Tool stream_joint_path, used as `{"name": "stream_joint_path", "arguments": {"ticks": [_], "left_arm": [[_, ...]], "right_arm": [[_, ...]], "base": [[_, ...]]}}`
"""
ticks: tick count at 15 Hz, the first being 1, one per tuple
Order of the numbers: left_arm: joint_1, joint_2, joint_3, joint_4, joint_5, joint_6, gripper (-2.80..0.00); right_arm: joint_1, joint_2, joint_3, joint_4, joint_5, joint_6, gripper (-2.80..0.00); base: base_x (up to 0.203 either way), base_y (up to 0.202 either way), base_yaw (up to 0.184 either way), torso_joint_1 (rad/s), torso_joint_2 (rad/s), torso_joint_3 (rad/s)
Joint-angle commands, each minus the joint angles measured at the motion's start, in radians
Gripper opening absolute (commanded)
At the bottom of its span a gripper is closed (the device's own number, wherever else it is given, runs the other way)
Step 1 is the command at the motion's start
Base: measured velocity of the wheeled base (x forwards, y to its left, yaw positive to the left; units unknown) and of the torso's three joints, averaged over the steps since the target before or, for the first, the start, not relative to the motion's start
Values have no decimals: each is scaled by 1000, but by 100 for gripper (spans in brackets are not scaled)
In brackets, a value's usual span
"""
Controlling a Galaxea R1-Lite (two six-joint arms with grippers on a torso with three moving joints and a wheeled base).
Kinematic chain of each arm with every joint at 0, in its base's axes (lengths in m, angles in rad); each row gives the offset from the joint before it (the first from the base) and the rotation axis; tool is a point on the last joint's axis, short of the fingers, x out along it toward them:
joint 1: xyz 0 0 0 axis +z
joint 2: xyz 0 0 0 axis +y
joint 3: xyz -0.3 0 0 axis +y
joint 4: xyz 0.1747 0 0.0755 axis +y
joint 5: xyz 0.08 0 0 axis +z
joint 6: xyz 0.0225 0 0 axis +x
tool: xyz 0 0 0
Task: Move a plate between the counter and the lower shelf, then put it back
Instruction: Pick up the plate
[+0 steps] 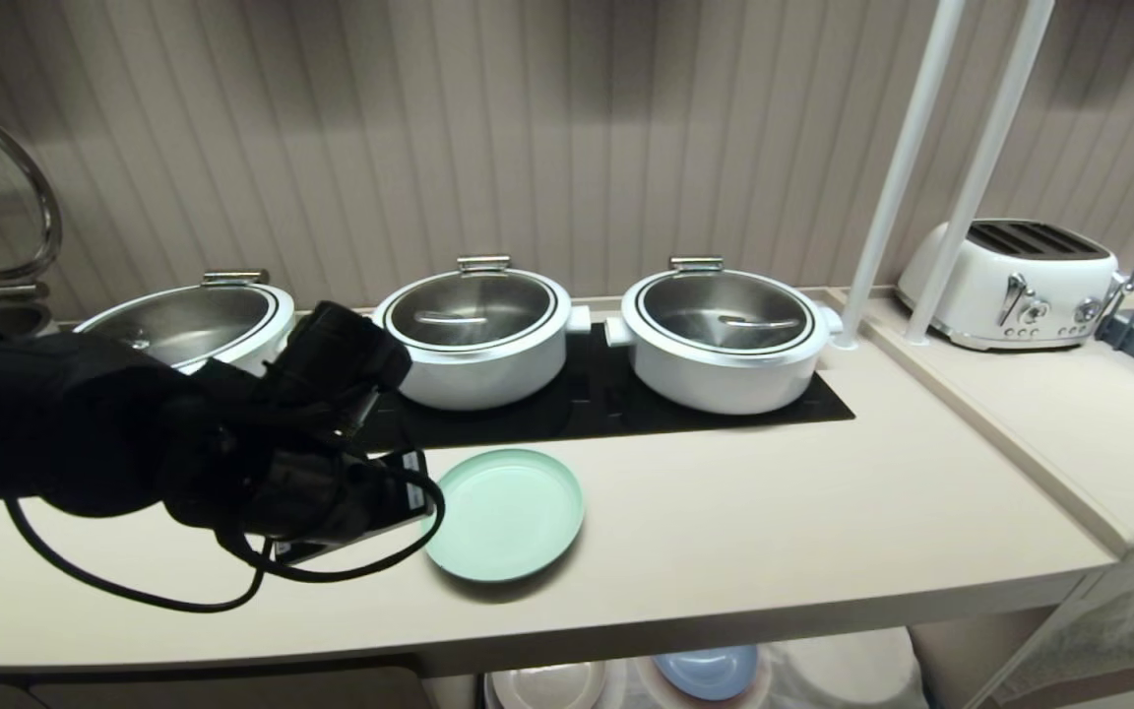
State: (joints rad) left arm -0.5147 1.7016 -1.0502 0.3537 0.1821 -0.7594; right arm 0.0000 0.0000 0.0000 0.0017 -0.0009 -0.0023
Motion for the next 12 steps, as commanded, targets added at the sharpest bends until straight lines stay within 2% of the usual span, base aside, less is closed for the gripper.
{"name": "stream_joint_path", "arguments": {"ticks": [1,10,11,12], "left_arm": [[5,21,6,-23,1,-24,-280],[12,38,41,-27,-10,-31,-280],[12,38,42,-28,-9,-34,-154],[12,36,44,-28,-7,-50,0]], "right_arm": [[0,0,0,0,-1,1,-280],[0,0,0,0,-1,-1,-280],[0,0,0,0,-1,1,-280],[0,0,0,0,-1,1,-280]], "base": [[0,0,0,0,0,0],[0,0,0,0,0,0],[0,0,0,0,0,0],[0,0,0,0,0,0]]}}
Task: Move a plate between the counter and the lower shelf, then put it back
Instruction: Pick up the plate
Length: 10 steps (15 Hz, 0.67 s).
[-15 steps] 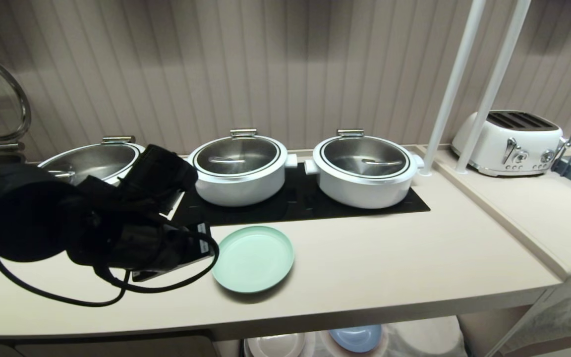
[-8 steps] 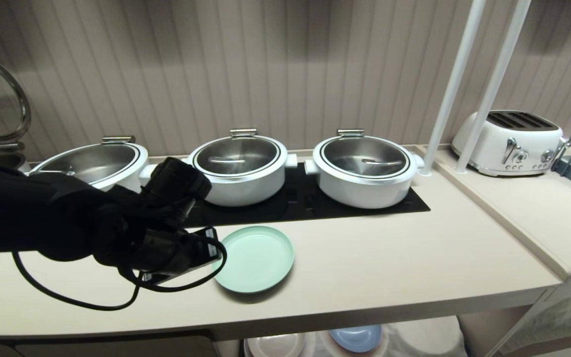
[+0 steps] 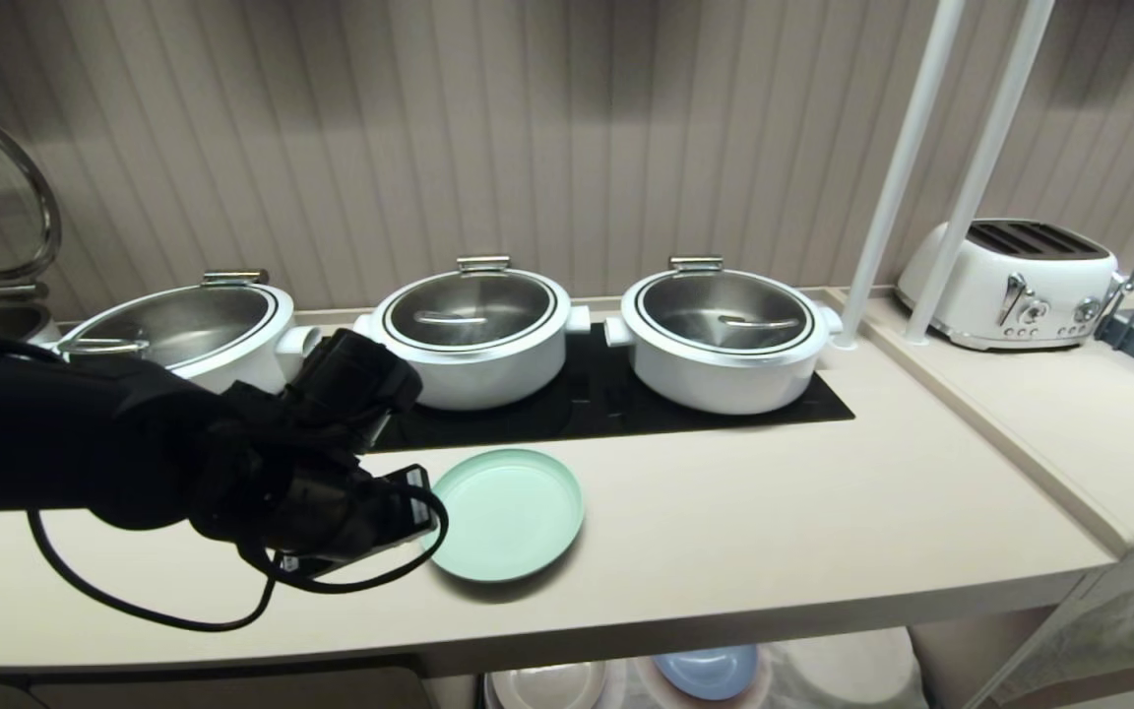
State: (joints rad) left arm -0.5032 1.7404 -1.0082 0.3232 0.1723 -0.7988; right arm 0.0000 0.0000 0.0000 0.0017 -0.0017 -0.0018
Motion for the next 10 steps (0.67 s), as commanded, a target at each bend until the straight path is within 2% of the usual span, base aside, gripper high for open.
{"name": "stream_joint_path", "arguments": {"ticks": [1,7,10], "left_arm": [[0,-1,3,2,6,-22,0],[34,18,-3,2,13,-11,0],[49,83,-18,-8,10,32,0]], "right_arm": [[0,0,0,0,0,0,-280],[0,0,0,0,0,0,-280],[0,0,0,0,2,-1,-280]], "base": [[0,0,0,0,0,0],[0,0,0,0,0,0],[0,0,0,0,0,0]]}}
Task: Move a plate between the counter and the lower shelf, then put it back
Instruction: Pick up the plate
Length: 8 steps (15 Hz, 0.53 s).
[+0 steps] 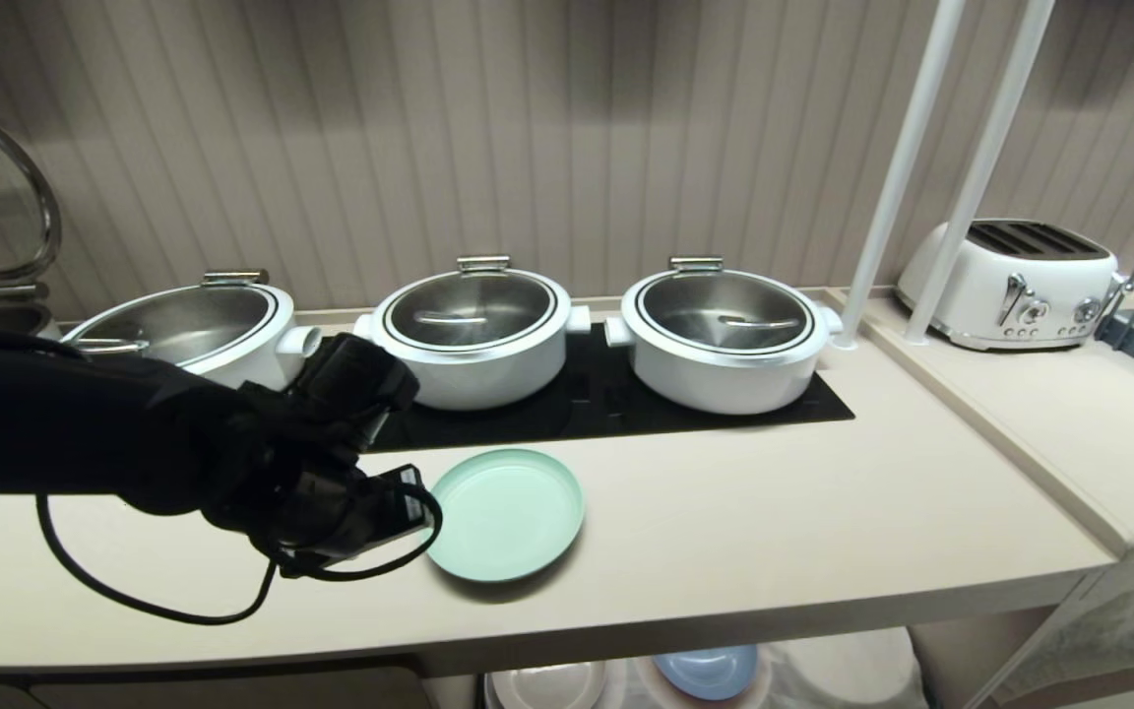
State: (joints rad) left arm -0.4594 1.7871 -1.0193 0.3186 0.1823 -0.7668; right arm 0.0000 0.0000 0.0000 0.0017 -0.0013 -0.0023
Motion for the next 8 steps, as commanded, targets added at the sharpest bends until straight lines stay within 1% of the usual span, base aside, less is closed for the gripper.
{"name": "stream_joint_path", "arguments": {"ticks": [1,3,8], "left_arm": [[8,60,-14,-20,-2,2,0],[19,116,-44,-46,-3,4,0],[63,225,-144,-53,-7,20,0]], "right_arm": [[0,0,0,0,0,-1,-280],[0,0,0,0,0,1,-280],[0,0,0,0,0,-1,-280]], "base": [[0,0,0,0,0,0],[0,0,0,0,0,0],[0,0,0,0,0,0]]}}
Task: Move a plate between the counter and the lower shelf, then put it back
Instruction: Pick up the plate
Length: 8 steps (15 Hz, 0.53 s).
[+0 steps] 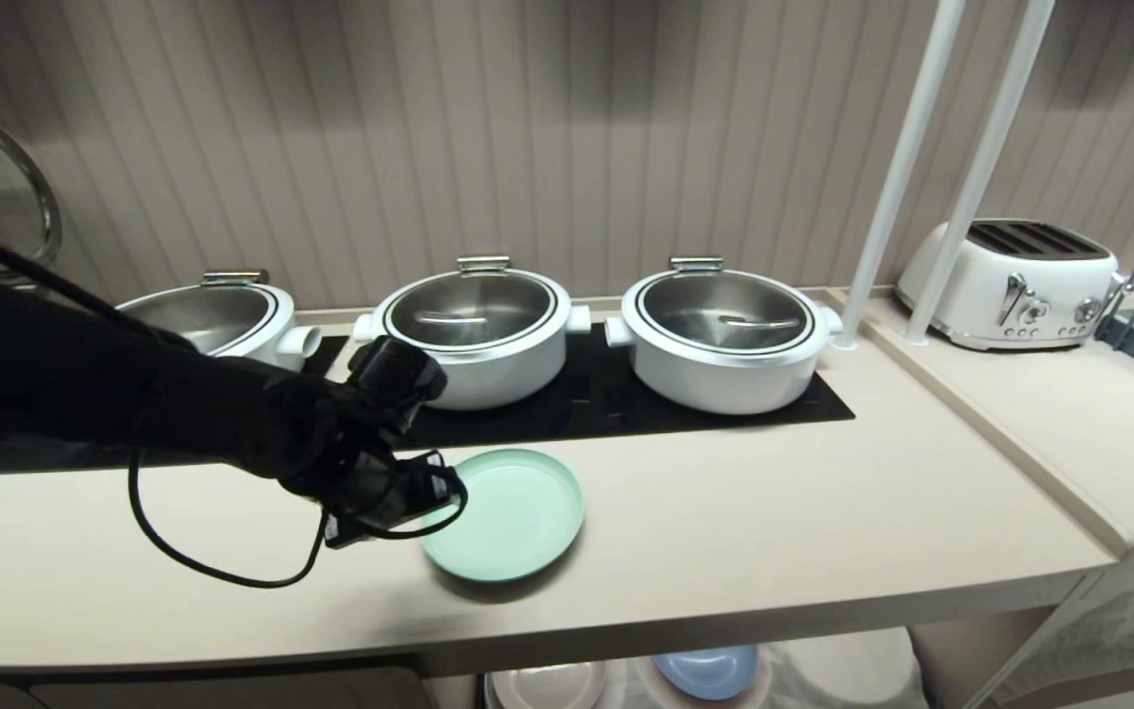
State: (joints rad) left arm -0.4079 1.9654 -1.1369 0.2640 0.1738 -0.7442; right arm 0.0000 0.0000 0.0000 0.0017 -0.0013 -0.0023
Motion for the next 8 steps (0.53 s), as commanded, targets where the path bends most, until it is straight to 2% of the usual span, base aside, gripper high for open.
{"name": "stream_joint_path", "arguments": {"ticks": [1,3,8], "left_arm": [[22,63,-48,1,1,1,0],[27,95,-83,3,2,4,0],[31,150,-83,4,4,5,0]], "right_arm": [[0,0,0,0,0,-1,-280],[0,0,0,0,0,0,-280],[0,0,0,0,0,0,-280]], "base": [[0,0,0,0,0,0],[0,0,0,0,0,0],[0,0,0,0,0,0]]}}
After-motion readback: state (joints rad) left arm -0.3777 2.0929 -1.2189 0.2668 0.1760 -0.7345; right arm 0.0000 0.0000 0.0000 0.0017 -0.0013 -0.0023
